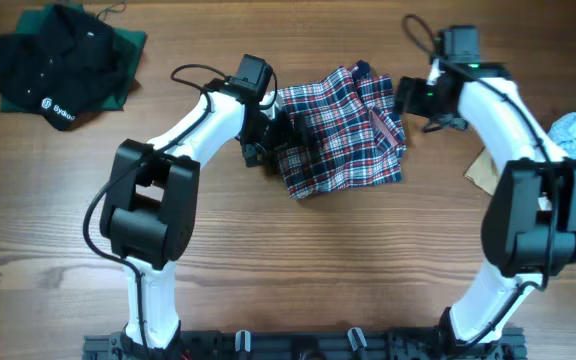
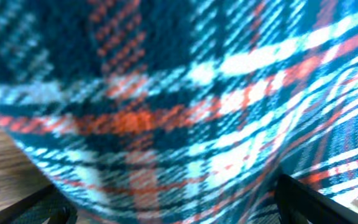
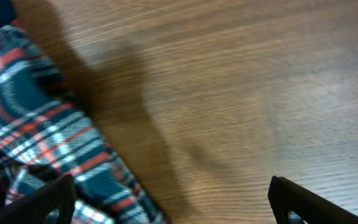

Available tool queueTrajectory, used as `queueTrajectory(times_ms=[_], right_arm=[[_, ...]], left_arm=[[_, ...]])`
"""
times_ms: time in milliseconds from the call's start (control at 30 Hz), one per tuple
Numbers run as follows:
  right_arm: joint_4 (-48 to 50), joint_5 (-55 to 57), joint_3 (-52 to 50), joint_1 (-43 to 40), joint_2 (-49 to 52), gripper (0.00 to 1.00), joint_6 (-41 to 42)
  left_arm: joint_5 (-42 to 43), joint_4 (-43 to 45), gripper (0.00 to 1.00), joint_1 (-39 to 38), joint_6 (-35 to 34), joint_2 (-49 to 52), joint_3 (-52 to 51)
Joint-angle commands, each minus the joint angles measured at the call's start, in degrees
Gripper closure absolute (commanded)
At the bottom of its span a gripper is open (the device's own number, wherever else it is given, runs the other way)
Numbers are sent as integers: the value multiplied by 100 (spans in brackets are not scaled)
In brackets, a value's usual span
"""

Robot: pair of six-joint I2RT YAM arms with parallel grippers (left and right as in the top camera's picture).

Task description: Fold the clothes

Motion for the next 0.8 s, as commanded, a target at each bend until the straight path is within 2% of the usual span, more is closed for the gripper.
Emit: queueTrajectory(times_ms=[0, 133, 233, 433, 467, 533, 633, 667, 700, 767], right_arm=[[-136, -737, 142, -262, -90, 0, -271], [-144, -1043, 142, -365, -90, 0, -422], [-151, -1121, 142, -374, -90, 0, -426], [-151, -1200, 142, -374, -90, 0, -422], [-153, -1209, 142, -374, -90, 0, -415], [-175, -1207, 142, -374, -90, 0, -415], [-208, -1204, 142, -374, -90, 0, -420], [-216, -1204, 142, -374, -90, 0, -420], [-243, -1204, 142, -374, -90, 0, -420], [-264, -1204, 142, -374, -90, 0, -420]], left_arm=[[256, 485, 0, 0, -409, 42, -463], [815, 1506, 0, 0, -450, 46, -940], [975, 2127, 0, -4, -743, 50, -1307], [975, 2251, 0, -15, -748, 52, -1434], [975, 2267, 9, -15, -745, 52, -1434], [970, 2310, 42, -15, -741, 52, -1434], [925, 2374, 77, -15, -745, 52, -1434], [903, 2396, 92, -15, -745, 52, -1436], [776, 2457, 96, -15, -748, 52, -1438], [734, 2476, 96, -15, -748, 52, -1438]])
